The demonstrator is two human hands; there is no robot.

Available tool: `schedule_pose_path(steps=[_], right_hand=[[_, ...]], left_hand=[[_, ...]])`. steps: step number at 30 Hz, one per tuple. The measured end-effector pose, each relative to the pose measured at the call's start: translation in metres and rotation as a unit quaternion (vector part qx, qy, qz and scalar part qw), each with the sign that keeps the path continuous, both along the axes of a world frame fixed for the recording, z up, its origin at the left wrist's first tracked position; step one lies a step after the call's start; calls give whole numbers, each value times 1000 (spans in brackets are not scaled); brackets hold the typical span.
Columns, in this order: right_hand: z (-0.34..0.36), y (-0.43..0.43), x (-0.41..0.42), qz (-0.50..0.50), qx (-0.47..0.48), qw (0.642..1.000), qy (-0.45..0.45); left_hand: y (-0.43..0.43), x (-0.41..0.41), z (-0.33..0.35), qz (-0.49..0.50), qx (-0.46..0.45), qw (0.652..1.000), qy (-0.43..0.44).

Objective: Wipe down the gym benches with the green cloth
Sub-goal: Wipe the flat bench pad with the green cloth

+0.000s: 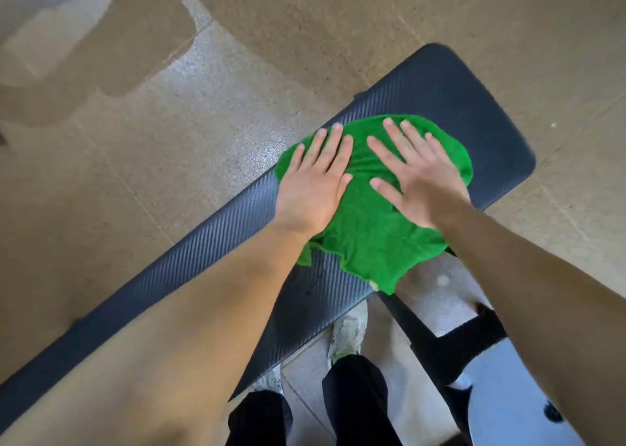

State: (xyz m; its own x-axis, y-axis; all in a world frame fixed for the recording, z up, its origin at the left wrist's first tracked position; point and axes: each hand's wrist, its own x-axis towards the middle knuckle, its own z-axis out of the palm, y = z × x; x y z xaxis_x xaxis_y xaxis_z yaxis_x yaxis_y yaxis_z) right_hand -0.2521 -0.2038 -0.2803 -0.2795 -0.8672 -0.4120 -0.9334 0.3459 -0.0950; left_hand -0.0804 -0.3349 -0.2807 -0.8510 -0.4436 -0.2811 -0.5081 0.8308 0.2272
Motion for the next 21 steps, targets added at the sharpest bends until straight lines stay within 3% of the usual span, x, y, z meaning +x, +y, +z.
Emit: schedule_pose_path(steps=[4, 7, 12, 15, 18, 21], right_hand=[[6, 4, -1, -137, -16, 990, -2], [10, 31, 60, -90, -7, 996, -10], [-4, 54, 128, 43, -11, 999, -17], [-9, 30, 103, 78, -20, 997, -11], [-7, -7, 71, 1, -28, 1000, -7], [0, -25, 68, -61, -22, 998, 27]], left_hand=[[-18, -64, 10, 39, 58, 996, 57], [0, -20, 14, 52, 75, 990, 107], [44, 121, 13, -29, 17, 999, -18], [34, 97, 5, 19, 5, 999, -32], [8, 41, 0, 72, 1, 997, -25], [-3, 31, -2, 57, -13, 998, -27]])
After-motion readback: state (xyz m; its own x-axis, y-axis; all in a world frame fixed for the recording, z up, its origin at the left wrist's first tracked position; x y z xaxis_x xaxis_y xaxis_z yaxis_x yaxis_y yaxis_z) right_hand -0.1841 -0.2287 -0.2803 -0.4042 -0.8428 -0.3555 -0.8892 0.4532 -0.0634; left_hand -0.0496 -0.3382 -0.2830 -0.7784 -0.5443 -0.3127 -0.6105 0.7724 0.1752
